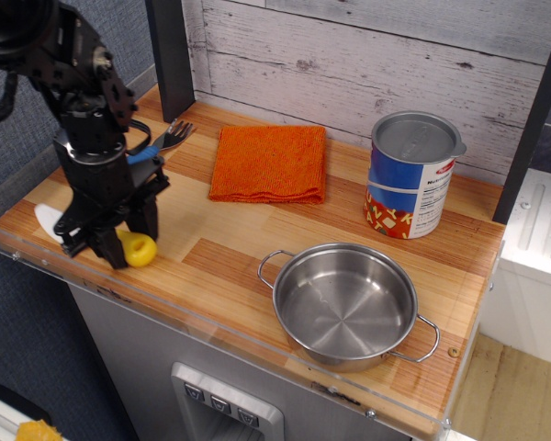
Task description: PICK UP THE KINIFE AND PUT ON THE TOWEL
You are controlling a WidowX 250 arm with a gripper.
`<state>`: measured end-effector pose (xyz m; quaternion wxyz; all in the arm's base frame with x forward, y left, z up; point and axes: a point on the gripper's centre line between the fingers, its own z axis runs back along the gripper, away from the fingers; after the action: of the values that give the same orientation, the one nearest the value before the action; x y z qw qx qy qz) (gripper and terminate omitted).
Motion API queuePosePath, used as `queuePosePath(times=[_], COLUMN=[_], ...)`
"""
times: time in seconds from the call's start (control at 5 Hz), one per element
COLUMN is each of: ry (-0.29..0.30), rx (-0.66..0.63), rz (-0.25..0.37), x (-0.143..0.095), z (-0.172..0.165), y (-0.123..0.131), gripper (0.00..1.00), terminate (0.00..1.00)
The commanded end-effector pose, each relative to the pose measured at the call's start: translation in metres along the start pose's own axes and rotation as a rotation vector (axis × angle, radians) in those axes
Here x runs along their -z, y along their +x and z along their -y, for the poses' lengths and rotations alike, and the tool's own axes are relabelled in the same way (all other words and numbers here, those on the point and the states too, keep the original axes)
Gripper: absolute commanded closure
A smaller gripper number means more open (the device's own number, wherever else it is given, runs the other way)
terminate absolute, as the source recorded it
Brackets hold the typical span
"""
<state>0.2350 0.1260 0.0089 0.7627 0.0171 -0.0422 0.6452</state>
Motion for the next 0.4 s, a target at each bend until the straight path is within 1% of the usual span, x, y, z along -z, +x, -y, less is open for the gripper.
queuePosePath(times=[0.0,0.2], ry=[-0.109,-0.189], rx=[0.05,0.191], rz=[0.074,0.086], x=[-0.042,-0.06], z=[0.009,0.027], y=[-0.025,-0.043], gripper=[1.0,1.0], terminate=[0.0,0.0])
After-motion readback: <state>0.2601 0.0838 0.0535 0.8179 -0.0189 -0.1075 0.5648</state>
